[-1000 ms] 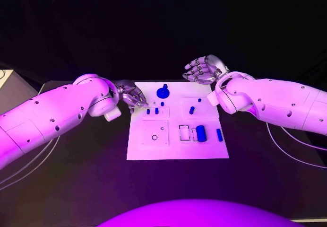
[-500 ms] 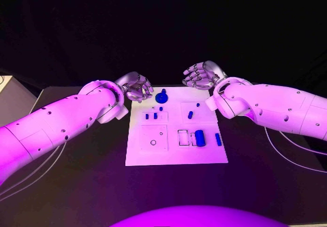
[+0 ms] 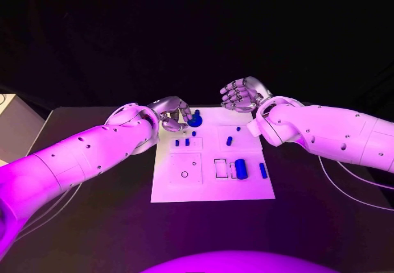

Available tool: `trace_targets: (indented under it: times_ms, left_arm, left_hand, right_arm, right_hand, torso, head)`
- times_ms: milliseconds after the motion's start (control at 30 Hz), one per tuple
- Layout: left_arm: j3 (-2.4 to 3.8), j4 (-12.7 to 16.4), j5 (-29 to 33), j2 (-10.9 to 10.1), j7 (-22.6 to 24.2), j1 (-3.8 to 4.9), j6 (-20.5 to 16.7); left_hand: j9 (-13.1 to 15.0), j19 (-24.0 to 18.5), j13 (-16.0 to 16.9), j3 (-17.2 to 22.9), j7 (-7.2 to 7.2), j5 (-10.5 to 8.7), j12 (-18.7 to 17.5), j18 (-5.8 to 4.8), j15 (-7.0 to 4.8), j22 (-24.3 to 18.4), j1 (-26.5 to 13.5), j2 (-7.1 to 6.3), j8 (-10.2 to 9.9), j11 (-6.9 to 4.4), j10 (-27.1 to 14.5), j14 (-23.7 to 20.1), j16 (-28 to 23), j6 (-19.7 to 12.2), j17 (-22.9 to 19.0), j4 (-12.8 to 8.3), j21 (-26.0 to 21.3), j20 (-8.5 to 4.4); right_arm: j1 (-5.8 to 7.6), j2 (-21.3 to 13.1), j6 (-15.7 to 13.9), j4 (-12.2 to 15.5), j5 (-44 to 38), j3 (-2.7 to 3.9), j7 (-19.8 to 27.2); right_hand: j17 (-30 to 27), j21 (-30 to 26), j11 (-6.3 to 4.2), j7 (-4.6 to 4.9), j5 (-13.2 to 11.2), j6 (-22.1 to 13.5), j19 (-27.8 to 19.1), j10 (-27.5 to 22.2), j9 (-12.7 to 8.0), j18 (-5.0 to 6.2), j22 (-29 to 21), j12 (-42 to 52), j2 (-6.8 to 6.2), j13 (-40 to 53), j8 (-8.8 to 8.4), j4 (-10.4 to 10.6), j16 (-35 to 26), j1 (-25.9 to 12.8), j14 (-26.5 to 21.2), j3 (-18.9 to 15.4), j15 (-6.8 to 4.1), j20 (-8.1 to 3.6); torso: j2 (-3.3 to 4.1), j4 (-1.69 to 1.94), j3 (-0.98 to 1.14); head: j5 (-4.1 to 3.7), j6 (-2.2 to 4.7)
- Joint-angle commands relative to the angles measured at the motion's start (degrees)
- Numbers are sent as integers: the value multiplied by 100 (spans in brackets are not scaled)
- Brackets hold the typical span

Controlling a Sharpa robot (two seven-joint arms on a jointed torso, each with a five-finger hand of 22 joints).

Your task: Assemble the parts on the task board

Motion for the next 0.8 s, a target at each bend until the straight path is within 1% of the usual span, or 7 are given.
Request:
trace_targets:
  times_ms: [33,100,200,233,400,667,800]
  left_arm:
    - [-14,-105,-509,84,260,1,373]
    - [-23,-162,-533,128,273,1,431]
    - [-31,-234,-553,181,288,1,474]
    - [-32,-251,-555,194,292,1,484]
    - [-36,-285,-556,234,294,3,531]
    - [-39,-349,-590,315,203,4,756]
    - [-54,-442,-666,378,185,3,747]
  left_hand:
    - [-31,-5,-45,-105,3,-4,-67,72,37,-40,-121,-30,-54,22,-54,75,76,18,47,50,-31,30]
    - [-42,0,-57,-126,-2,-3,-82,73,46,-56,-139,-39,-76,29,-62,55,71,7,9,58,-52,40]
    - [-45,5,-60,-127,0,0,-83,73,47,-60,-139,-32,-82,30,-56,115,124,9,111,59,-56,44]
    - [-50,16,-64,-128,4,1,-84,74,49,-64,-136,-24,-88,29,-42,161,171,16,177,59,-59,47]
    - [-79,56,-92,-169,16,-1,-113,74,65,-84,-176,-41,-146,41,-27,260,312,8,320,78,-76,64]
    - [-112,111,-169,-172,24,0,-241,74,91,-97,-166,-25,-210,73,-101,293,452,63,363,80,-77,85]
    - [-123,129,-201,-167,37,1,-294,74,105,-93,-159,-19,-231,90,-119,292,493,90,347,79,-67,94]
  right_arm:
    - [-1,8,-5,4,-192,3,35]
    - [0,10,-6,5,-205,3,36]
    - [0,14,-5,7,-217,3,37]
    - [0,14,-5,9,-219,4,37]
    - [2,13,-6,20,-223,4,39]
    - [6,20,-13,30,-222,4,41]
    - [9,27,-16,37,-215,4,44]
  right_hand:
    - [-10,21,-11,258,-30,29,37,-14,-6,77,-9,-29,-2,-9,34,5,-35,69,40,39,2,3]
    - [-13,20,-9,261,-33,32,38,-13,-7,76,-9,-36,-5,-9,33,5,-39,61,41,43,3,4]
    - [-15,20,-8,263,-34,34,38,-13,-8,76,-10,-40,-5,-9,32,6,-42,54,40,46,4,4]
    - [-20,19,-5,268,-34,36,38,-12,-11,75,-10,-50,-6,-9,30,9,-48,39,41,52,6,5]
    - [-25,17,-1,274,-33,35,36,-12,-15,74,-11,-61,-7,-9,26,12,-55,22,41,58,9,7]
    - [-36,11,8,287,-26,26,30,-15,-25,72,-14,-83,-15,-9,13,15,-71,-9,38,66,15,11]
    - [-43,7,12,291,-19,24,26,-15,-29,71,-16,-95,-17,-9,8,18,-80,-29,35,69,19,14]
  torso:
    - [10,-5,1]
    - [14,-6,-1]
    - [32,-17,0]
    - [30,-15,3]
    - [46,-19,10]
    - [64,-34,17]
    - [65,-33,9]
  head:
    - [-2,15]
    - [-8,16]
    - [-14,31]
    - [-18,22]
    - [-37,30]
    - [-39,35]
    - [-58,29]
